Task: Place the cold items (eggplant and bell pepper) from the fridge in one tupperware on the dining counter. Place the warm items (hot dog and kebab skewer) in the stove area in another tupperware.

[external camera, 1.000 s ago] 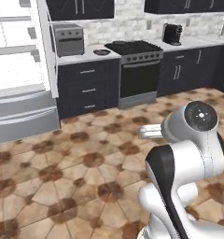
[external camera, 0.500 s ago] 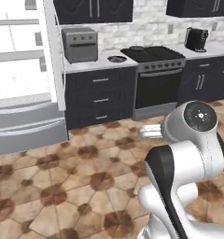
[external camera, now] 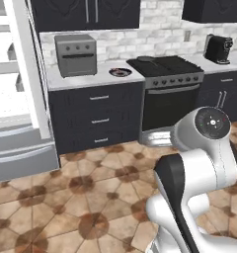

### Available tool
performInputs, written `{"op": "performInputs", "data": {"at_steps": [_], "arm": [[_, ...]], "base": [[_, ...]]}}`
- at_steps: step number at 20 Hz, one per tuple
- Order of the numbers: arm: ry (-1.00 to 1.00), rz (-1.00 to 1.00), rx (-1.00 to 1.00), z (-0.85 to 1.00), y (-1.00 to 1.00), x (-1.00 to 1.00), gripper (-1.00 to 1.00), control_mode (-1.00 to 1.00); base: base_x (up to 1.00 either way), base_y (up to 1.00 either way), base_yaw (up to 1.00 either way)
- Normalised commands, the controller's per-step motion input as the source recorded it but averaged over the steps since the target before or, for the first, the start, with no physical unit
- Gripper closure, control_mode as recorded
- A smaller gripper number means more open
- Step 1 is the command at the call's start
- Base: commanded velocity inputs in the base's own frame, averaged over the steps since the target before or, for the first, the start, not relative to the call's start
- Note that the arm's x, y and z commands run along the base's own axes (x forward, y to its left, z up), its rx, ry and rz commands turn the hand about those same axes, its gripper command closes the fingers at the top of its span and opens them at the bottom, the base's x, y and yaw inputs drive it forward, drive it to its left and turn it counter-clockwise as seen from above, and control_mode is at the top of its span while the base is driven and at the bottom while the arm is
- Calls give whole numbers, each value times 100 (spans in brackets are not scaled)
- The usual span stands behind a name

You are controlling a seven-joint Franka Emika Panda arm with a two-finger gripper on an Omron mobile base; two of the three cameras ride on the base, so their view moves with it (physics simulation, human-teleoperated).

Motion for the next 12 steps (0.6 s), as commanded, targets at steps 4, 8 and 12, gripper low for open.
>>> {"op": "performInputs", "data": {"at_steps": [4, 8, 12], "arm": [[0, 0, 0, 0, 0, 0, -100, 100], [0, 0, 0, 0, 0, 0, -100, 100], [0, 0, 0, 0, 0, 0, -100, 100]], "base": [[100, -75, 15], [100, -76, 15], [100, -70, 14]]}}
